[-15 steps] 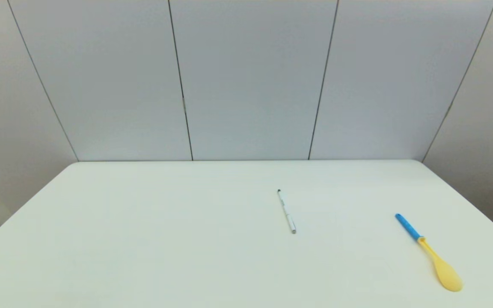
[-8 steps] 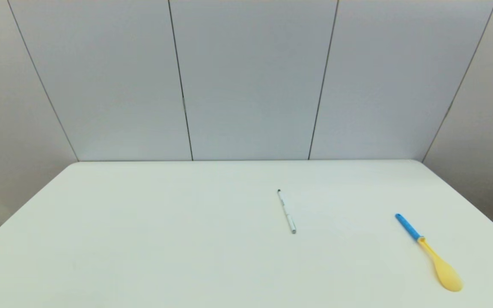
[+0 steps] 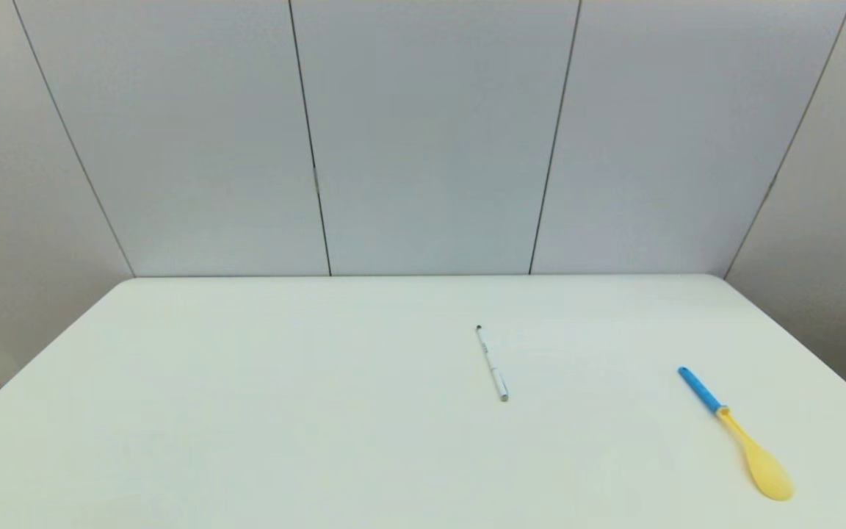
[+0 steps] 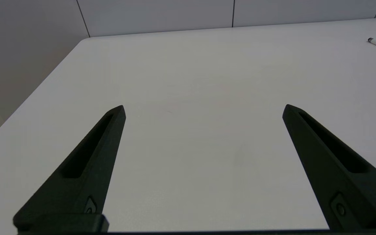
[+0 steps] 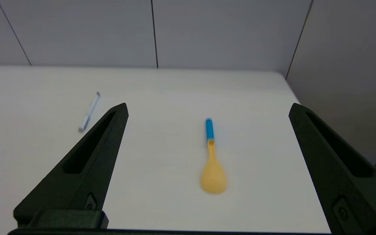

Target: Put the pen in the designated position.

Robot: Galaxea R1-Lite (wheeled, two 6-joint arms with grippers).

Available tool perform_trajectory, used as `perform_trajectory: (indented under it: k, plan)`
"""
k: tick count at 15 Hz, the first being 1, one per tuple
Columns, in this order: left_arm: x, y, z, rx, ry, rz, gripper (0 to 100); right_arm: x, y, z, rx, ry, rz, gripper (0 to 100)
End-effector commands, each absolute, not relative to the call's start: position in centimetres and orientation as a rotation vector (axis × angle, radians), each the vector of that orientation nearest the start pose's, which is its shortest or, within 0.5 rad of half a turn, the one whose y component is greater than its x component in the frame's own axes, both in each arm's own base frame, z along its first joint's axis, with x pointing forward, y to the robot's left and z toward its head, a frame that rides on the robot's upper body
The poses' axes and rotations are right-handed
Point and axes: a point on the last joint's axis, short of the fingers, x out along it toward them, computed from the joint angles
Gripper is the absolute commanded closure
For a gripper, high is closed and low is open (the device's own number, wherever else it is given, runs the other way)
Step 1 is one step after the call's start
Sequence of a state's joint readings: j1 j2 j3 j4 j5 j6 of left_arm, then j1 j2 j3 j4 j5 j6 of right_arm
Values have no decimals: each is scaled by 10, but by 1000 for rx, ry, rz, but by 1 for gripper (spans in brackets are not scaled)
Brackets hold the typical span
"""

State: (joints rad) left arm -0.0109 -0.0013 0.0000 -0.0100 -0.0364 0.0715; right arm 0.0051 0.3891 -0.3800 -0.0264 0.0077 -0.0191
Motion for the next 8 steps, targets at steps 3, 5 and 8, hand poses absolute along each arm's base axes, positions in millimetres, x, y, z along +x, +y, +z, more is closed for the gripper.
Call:
perform_trajectory:
  k: [3,5,8]
  plan:
    - [-22,-1,74,72,-2,-46,0,46,0,250,-104,26,7,0]
    - [-22,-1,74,72,-2,-46,0,69,0,265,-106,53,17,0]
    - [-22,-1,74,72,-2,-46,0,107,4,278,-99,125,49,0]
